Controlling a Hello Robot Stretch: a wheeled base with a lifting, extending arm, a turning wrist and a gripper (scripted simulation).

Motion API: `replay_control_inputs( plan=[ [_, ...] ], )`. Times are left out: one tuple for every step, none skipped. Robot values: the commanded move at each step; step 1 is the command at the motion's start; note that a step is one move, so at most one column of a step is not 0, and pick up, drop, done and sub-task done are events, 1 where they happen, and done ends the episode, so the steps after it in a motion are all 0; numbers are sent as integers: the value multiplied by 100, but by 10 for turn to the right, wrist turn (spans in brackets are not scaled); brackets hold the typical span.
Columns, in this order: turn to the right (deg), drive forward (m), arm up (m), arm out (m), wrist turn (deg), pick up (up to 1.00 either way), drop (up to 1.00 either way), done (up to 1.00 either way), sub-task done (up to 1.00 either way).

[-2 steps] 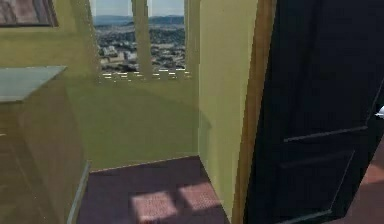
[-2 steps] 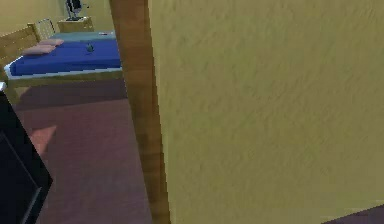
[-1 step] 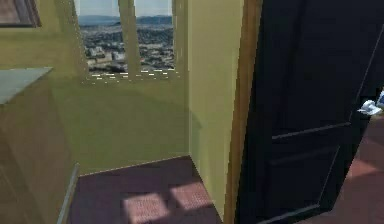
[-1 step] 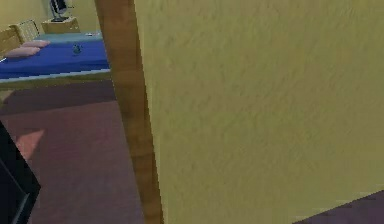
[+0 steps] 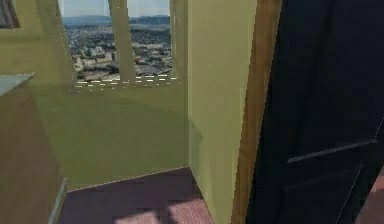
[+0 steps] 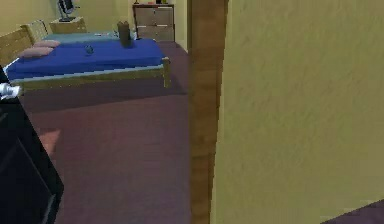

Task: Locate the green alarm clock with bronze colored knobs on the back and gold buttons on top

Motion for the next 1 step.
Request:
replay_control_inputs(
  plan=[
    [450,0,0,0,0,0,0,0,0]
  ],
)
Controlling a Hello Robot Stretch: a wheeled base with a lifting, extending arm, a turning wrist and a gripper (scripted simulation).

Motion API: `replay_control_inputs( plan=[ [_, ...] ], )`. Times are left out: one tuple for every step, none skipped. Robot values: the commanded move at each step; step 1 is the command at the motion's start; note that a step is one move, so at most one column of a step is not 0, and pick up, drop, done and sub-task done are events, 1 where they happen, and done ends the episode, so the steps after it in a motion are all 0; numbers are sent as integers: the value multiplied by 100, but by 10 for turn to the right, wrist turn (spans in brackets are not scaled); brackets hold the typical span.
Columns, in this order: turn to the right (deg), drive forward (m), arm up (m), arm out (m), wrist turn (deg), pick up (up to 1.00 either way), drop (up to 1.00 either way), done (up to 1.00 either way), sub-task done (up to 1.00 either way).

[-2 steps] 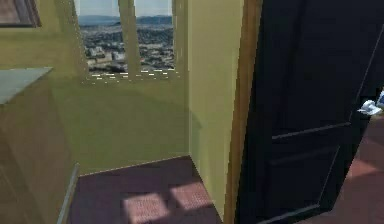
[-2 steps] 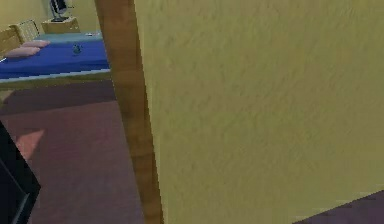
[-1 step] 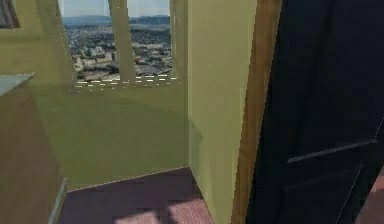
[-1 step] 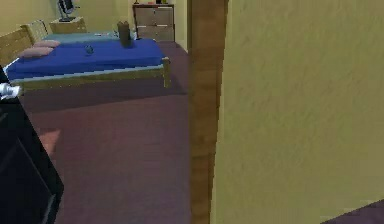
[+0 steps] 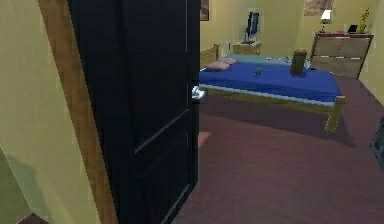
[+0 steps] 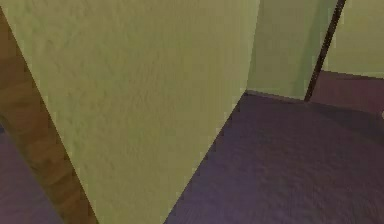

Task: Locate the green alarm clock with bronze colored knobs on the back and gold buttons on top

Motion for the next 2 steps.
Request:
replay_control_inputs(
  plan=[
    [30,0,0,0,0,0,0,0,0],
    [0,30,0,0,0,0,0,0,0]
  ],
)
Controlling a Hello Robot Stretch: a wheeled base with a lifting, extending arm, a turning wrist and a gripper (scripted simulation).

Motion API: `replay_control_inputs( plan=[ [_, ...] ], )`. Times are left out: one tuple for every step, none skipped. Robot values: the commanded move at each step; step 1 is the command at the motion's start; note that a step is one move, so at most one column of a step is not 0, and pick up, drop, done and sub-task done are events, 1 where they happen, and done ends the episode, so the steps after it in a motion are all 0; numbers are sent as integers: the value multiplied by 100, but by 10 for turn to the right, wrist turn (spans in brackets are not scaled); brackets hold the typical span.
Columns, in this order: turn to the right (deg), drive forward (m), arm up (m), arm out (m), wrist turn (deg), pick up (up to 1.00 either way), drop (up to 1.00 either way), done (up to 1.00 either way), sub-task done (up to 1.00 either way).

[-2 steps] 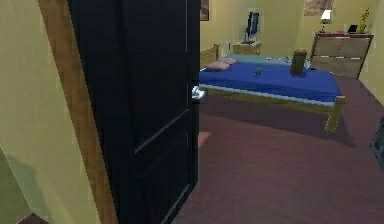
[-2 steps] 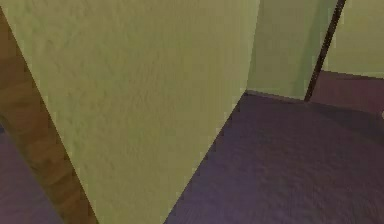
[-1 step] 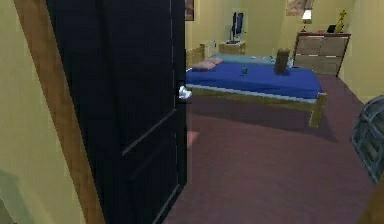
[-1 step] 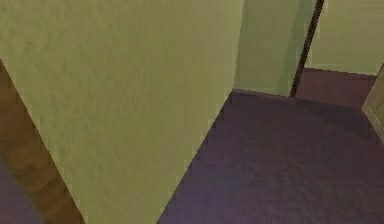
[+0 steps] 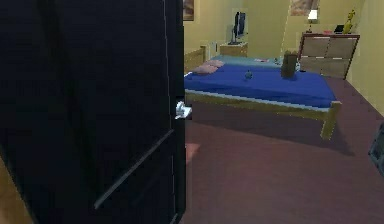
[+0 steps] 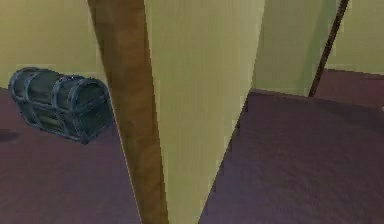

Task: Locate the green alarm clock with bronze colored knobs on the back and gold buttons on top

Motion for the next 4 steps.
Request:
replay_control_inputs(
  plan=[
    [240,0,0,0,0,0,0,0,0],
    [0,100,0,0,0,0,0,0,0],
    [0,100,0,0,0,0,0,0,0],
    [0,40,0,0,0,0,0,0,0]
  ],
)
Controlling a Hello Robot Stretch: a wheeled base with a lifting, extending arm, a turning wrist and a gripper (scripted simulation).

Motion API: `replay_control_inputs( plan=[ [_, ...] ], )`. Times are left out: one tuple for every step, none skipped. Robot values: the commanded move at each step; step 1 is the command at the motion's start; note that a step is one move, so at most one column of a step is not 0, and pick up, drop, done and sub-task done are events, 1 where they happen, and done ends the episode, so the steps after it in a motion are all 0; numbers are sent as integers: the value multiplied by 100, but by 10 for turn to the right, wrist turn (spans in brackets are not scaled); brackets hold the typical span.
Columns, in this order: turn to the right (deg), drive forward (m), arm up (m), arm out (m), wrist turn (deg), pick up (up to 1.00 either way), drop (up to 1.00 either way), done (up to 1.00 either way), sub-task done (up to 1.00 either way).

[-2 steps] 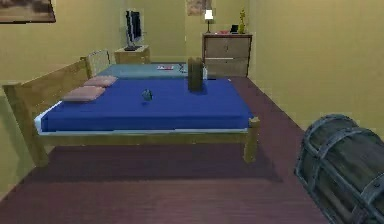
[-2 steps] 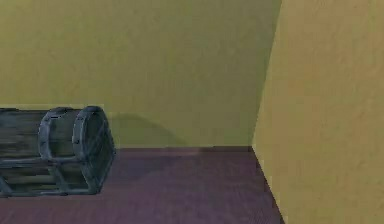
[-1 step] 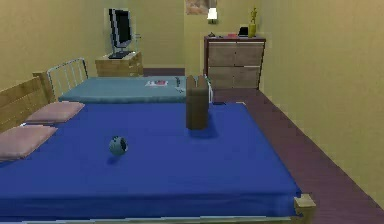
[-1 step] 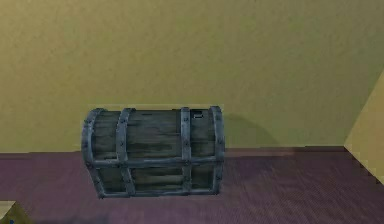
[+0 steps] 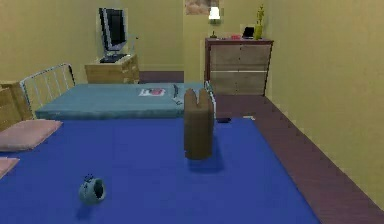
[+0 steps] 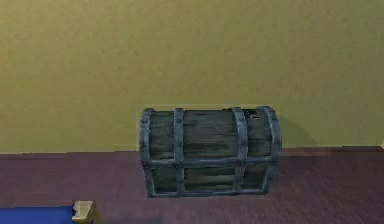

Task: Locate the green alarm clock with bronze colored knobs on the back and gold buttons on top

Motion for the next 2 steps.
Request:
replay_control_inputs(
  plan=[
    [-300,0,0,0,0,0,0,0,0],
    [0,0,0,0,0,0,0,100,0]
  ],
)
